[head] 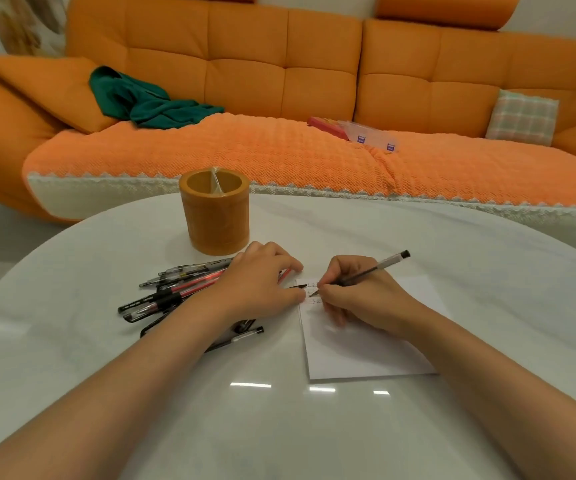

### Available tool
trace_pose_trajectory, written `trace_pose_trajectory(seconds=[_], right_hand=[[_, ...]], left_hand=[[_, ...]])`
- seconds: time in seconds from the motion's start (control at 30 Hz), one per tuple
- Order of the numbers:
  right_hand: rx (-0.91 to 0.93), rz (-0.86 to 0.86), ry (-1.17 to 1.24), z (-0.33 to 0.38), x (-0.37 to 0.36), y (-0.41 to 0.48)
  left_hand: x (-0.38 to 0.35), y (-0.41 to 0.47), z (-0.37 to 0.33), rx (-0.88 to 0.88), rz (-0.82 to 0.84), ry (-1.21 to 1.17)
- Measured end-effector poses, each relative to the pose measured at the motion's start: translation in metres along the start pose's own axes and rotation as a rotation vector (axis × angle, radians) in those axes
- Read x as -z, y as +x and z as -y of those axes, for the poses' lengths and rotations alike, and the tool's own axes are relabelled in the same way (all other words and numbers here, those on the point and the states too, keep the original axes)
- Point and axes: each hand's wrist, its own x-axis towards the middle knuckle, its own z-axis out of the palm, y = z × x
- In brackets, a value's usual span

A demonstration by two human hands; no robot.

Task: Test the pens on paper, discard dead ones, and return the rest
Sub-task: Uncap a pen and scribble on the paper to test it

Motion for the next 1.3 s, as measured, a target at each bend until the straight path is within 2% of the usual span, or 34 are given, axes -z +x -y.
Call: trace_pose_trajectory(seconds=[0.4, 0.87, 1.3], right_hand=[[0.115, -0.015, -0.189, -0.0057, -0.0105, 0.0046], [0.069, 0.03, -0.219, -0.0017, -0.0112, 0.0056], [0.101, -0.001, -0.226, -0.0071, -0.0107, 0.005]], left_hand=[[0.0031, 0.0028, 0.004, -0.002, 0.01, -0.03], [0.0029, 0.0003, 0.0011, 0.01, 0.011, -0.013], [0.0043, 0.0002, -0.0004, 0.035, 0.035, -0.02]])
